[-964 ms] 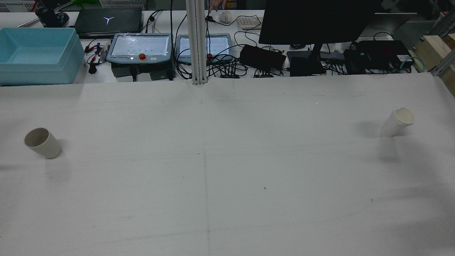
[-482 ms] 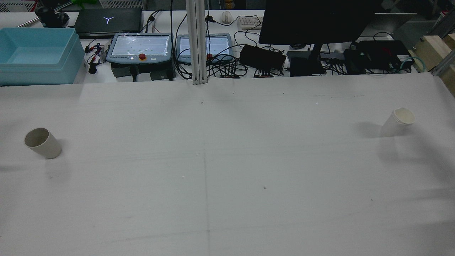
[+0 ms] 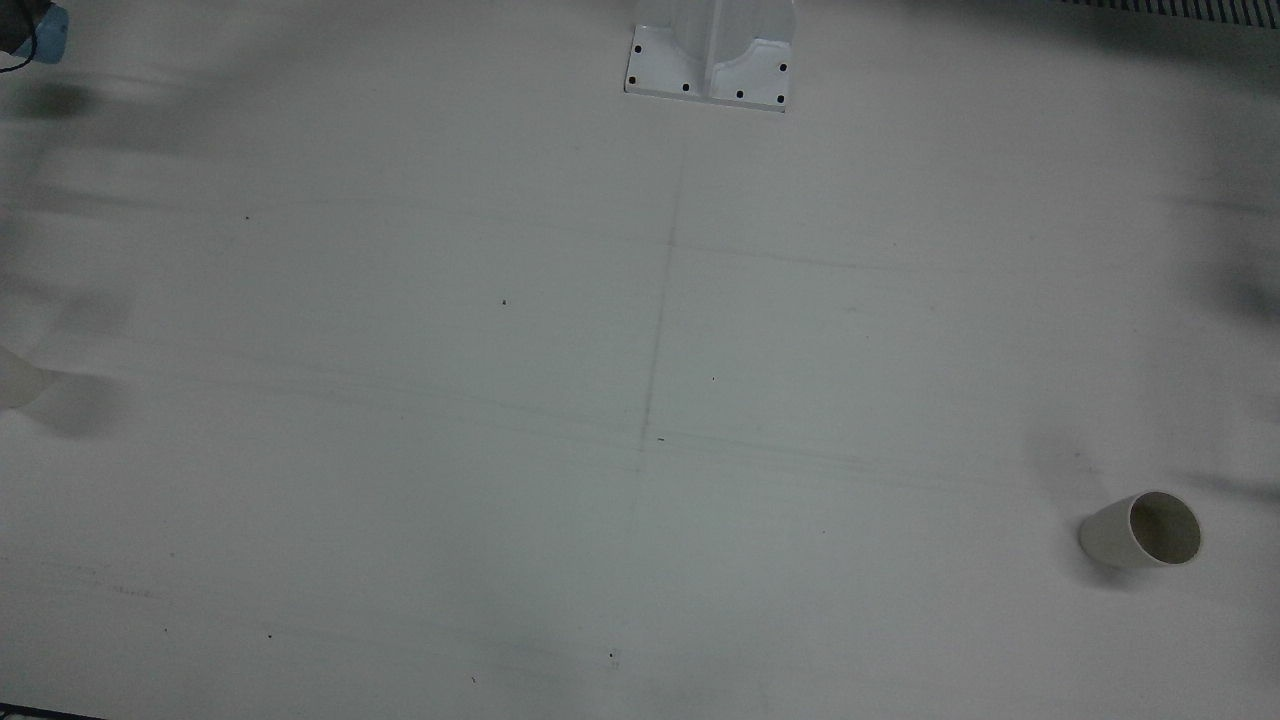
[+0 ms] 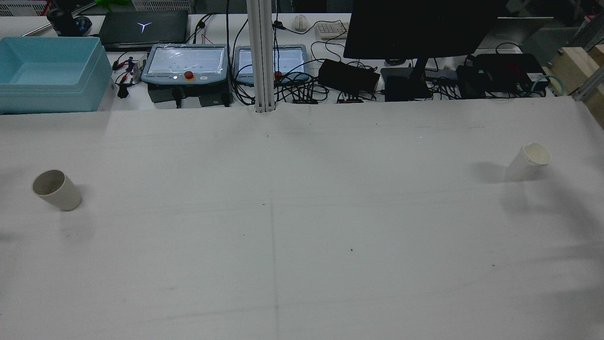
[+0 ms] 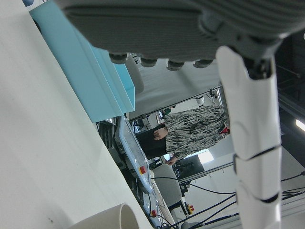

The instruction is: Pour water

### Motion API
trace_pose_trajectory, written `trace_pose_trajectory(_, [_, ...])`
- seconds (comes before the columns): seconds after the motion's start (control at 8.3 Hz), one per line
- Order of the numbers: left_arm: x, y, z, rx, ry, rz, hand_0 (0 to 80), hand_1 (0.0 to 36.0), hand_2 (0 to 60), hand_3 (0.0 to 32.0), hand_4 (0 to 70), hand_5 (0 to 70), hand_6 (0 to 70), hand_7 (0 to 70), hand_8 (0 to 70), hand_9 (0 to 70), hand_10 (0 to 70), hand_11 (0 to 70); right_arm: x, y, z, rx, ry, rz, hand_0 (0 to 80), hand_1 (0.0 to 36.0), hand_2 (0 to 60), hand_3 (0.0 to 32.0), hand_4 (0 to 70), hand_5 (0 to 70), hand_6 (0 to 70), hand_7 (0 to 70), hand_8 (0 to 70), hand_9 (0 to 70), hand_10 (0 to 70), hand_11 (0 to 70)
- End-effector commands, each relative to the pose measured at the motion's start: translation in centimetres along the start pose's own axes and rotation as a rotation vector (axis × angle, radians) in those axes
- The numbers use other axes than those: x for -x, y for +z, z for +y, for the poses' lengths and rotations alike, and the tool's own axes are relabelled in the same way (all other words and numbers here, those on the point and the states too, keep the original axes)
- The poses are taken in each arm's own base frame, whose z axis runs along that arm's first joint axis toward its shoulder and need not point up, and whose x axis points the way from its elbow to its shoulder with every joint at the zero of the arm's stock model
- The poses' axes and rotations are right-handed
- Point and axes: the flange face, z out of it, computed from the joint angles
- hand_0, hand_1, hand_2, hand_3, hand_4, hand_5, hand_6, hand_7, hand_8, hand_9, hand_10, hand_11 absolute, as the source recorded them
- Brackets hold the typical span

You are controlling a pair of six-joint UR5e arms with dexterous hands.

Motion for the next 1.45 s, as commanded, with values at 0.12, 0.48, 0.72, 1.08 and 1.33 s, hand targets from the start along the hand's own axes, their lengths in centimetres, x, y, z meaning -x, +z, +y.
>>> trace_pose_trajectory(0.12, [7.4,1.5,0.5,0.092,0.036,0.038,59.4,29.3,18.5,0.0,1.4,0.0,0.0,3.2,0.0,0.0,1.2,5.0,-2.9,1.3,1.9,0.041,-0.017,0.055,46.9,14.6,24.7,0.0,20.2,27.0,15.8,25.2,7.7,13.6,11.4,17.8])
trace_pose_trajectory(0.48, [15.6,9.9,4.4,0.147,-0.037,-0.018,56.6,27.8,20.5,0.0,0.0,0.0,0.0,2.4,0.0,0.0,0.0,2.1,-6.7,3.0,4.3,0.066,-0.001,0.057,47.7,15.7,24.8,0.0,23.0,27.5,16.7,26.2,7.2,12.8,9.9,15.6])
trace_pose_trajectory(0.72, [15.0,10.0,5.3,0.129,-0.105,-0.032,54.1,24.1,15.5,0.2,0.2,0.0,0.0,2.4,0.0,0.0,0.0,0.6,-6.8,3.0,4.4,0.067,0.001,0.060,47.6,15.5,24.0,0.0,21.4,26.5,15.6,25.2,6.8,12.4,9.7,15.3])
trace_pose_trajectory(1.08, [15.1,10.6,5.8,0.108,-0.107,-0.046,54.3,24.8,15.2,0.8,0.0,0.0,0.0,0.5,0.0,0.0,0.0,0.0,-6.6,2.6,4.1,0.062,0.003,0.061,47.8,15.8,23.2,0.0,19.6,25.2,14.8,24.5,6.5,12.1,9.4,15.0])
trace_pose_trajectory(1.33, [15.0,10.0,5.0,0.084,-0.098,-0.045,51.6,21.3,11.3,0.2,0.0,0.0,0.0,0.0,0.0,0.0,0.0,0.0,-6.5,2.2,3.9,0.058,0.004,0.062,47.8,15.8,22.3,0.0,18.1,24.1,14.1,23.8,6.0,11.5,9.2,14.8])
